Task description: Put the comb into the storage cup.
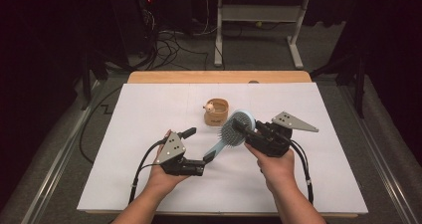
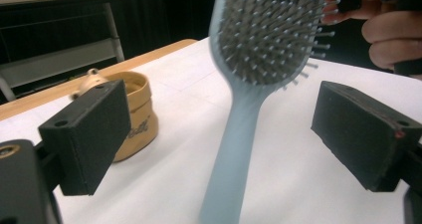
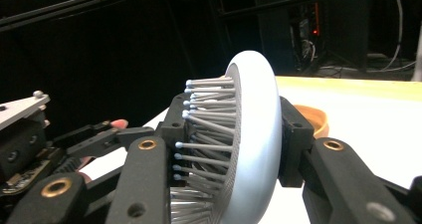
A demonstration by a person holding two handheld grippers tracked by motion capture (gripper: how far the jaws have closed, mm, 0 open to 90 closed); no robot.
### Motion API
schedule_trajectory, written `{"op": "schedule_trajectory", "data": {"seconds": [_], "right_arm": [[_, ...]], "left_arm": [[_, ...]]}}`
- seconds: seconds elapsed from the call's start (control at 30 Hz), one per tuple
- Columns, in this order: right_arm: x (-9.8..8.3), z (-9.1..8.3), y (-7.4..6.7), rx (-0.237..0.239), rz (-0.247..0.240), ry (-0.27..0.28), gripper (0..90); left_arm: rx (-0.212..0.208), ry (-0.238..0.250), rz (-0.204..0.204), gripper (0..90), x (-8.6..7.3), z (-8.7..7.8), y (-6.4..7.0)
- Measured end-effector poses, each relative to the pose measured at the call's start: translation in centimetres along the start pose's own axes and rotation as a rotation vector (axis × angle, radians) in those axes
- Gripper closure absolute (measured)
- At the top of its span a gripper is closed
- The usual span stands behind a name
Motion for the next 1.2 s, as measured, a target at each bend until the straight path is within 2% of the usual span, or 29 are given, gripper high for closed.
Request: {"op": "schedule_trajectory", "data": {"seconds": [0.4,0.57,0.63,0.73,0.83,1.0,1.2], "right_arm": [[0.3,-1.2,1.9,-0.044,-0.006,0.019,60.6],[0.5,-1.6,2.4,-0.055,-0.014,0.034,60.6],[0.5,-1.8,2.6,-0.061,-0.022,0.035,60.6],[0.5,-2.0,2.8,-0.069,-0.025,0.037,60.5],[0.5,-2.3,3.0,-0.075,-0.039,0.049,60.5],[0.6,-2.6,3.1,-0.086,-0.061,0.057,60.4],[0.9,-3.1,3.6,-0.095,-0.072,0.070,60.3]], "left_arm": [[0.076,-0.039,0.004,8.9,-2.6,-2.1,-3.1],[0.115,-0.032,-0.014,7.4,-3.6,-2.6,-4.2],[0.126,-0.029,-0.036,6.3,-4.0,-2.9,-4.6],[0.136,-0.040,-0.069,5.2,-4.7,-3.3,-5.3],[0.161,-0.054,-0.074,4.1,-5.3,-3.7,-6.0],[0.153,-0.058,-0.098,2.2,-5.7,-3.9,-6.3],[0.164,-0.035,-0.084,2.1,-5.4,-4.4,-6.3]]}}
Point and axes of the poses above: each handheld gripper's, and its own axes: z roughly forward along the jaws, x roughly out of its top, y roughly to its right, the point moved 8 cm from there along z, roughly forward along the jaws, and after that the axes turned 8 degrees about z, right-handed, at the moved point
